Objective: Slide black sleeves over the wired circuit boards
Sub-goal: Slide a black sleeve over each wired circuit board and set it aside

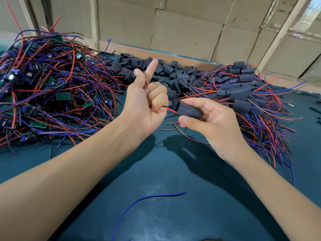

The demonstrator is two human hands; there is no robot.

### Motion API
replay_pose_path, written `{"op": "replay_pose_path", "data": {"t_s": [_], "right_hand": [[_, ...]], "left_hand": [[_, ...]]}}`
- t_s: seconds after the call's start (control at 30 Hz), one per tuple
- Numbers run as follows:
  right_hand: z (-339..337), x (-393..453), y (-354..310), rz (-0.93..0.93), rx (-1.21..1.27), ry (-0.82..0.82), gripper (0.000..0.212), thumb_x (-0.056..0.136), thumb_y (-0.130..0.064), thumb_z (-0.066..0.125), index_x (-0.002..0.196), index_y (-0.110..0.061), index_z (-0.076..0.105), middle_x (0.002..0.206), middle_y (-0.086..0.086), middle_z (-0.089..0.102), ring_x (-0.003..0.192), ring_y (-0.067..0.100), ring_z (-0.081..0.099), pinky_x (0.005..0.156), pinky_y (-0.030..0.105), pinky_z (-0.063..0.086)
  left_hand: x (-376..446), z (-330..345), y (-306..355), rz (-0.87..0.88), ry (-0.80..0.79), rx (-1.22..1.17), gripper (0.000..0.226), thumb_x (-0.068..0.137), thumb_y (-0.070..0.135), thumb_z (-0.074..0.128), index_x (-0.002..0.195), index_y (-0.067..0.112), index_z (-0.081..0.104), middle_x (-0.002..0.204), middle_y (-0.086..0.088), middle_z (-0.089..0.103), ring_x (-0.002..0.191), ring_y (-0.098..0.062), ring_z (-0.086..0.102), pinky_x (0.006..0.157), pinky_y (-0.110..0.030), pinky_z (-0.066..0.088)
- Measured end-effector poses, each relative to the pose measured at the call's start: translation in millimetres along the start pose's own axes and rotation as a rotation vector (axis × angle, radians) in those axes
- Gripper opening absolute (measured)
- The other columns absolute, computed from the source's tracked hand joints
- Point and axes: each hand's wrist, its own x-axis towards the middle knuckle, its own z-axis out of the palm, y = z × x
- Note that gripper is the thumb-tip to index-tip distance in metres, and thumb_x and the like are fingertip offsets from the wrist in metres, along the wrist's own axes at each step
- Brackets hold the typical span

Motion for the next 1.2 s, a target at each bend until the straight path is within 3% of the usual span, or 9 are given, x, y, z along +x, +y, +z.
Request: {"op": "replay_pose_path", "data": {"t_s": [0.1,0.27,0.63,0.73,0.8,0.87,1.0,1.1,1.2], "right_hand": [[0,0,0,0.002,0.006,-0.001,0.044,0.072,-0.004,0.086,0.110,-0.022,0.074,0.115,0.003,0.076,0.111,0.022,0.070,0.101,0.042,0.054],[0,1,0,0.011,0.026,-0.009,0.045,0.067,-0.012,0.086,0.109,-0.024,0.074,0.114,-0.001,0.076,0.110,0.015,0.070,0.096,0.027,0.054],[2,-5,-8,-0.060,0.079,-0.101,0.043,0.074,0.007,0.082,0.109,-0.016,0.073,0.101,-0.005,0.078,0.092,0.006,0.071,0.083,0.017,0.053],[3,-5,-7,-0.056,0.073,-0.031,0.029,0.081,0.005,0.077,0.107,-0.007,0.075,0.084,0.005,0.078,0.072,0.017,0.073,0.075,0.024,0.057],[1,-3,-6,-0.049,0.028,0.045,0.018,0.085,0.001,0.076,0.101,-0.008,0.077,0.072,0.009,0.076,0.062,0.022,0.072,0.073,0.033,0.061],[-1,-1,-5,-0.040,-0.002,0.108,0.015,0.086,0.000,0.075,0.096,-0.009,0.078,0.069,0.011,0.075,0.060,0.024,0.072,0.073,0.033,0.061],[-3,-1,-4,-0.028,0.060,0.156,0.016,0.085,0.001,0.076,0.096,-0.011,0.078,0.077,0.012,0.077,0.066,0.026,0.075,0.068,0.028,0.060],[-2,-1,-4,-0.043,0.080,0.103,0.024,0.084,-0.001,0.078,0.104,-0.013,0.077,0.091,0.006,0.079,0.077,0.022,0.077,0.075,0.029,0.061],[-2,-2,-3,-0.086,-0.236,0.025,0.034,0.081,-0.014,0.085,0.110,-0.025,0.074,0.104,-0.009,0.077,0.096,0.007,0.072,0.091,0.030,0.057]], "left_hand": [[0,0,0,0.001,0.002,0.005,0.049,0.106,0.050,0.034,0.134,0.021,0.061,0.049,0.006,0.016,0.036,-0.008,0.012,0.026,-0.018,0.014],[-3,2,1,-0.010,-0.010,0.014,0.048,0.106,0.049,0.034,0.130,0.019,0.062,0.058,0.008,0.008,0.045,-0.008,0.005,0.027,-0.017,0.011],[-9,9,-4,0.039,-0.087,0.243,0.049,0.105,0.051,0.036,0.135,0.022,0.060,0.058,0.008,0.012,0.046,-0.008,0.009,0.032,-0.016,0.015],[-8,8,-10,0.081,-0.088,0.337,0.047,0.106,0.048,0.039,0.133,0.017,0.062,0.061,0.007,0.027,0.050,-0.006,0.025,0.045,-0.017,0.031],[-9,7,-15,0.088,-0.111,0.511,0.046,0.106,0.047,0.037,0.133,0.018,0.062,0.070,0.005,0.048,0.063,-0.008,0.045,0.062,-0.021,0.041],[-12,9,-19,0.092,-0.145,0.675,0.044,0.106,0.047,0.038,0.130,0.022,0.065,0.085,0.003,0.061,0.079,-0.011,0.052,0.074,-0.022,0.042],[-14,10,-22,0.069,-0.168,0.652,0.037,0.105,0.046,0.040,0.122,0.028,0.068,0.089,0.005,0.061,0.081,-0.009,0.050,0.079,-0.025,0.041],[-13,9,-22,0.043,-0.165,0.546,0.026,0.109,0.035,0.037,0.114,0.025,0.060,0.096,0.003,0.071,0.089,-0.016,0.058,0.078,-0.033,0.046],[-13,8,-22,0.002,-0.218,0.512,0.018,0.111,0.031,0.032,0.102,0.022,0.044,0.126,-0.006,0.070,0.118,-0.023,0.061,0.106,-0.043,0.044]]}}
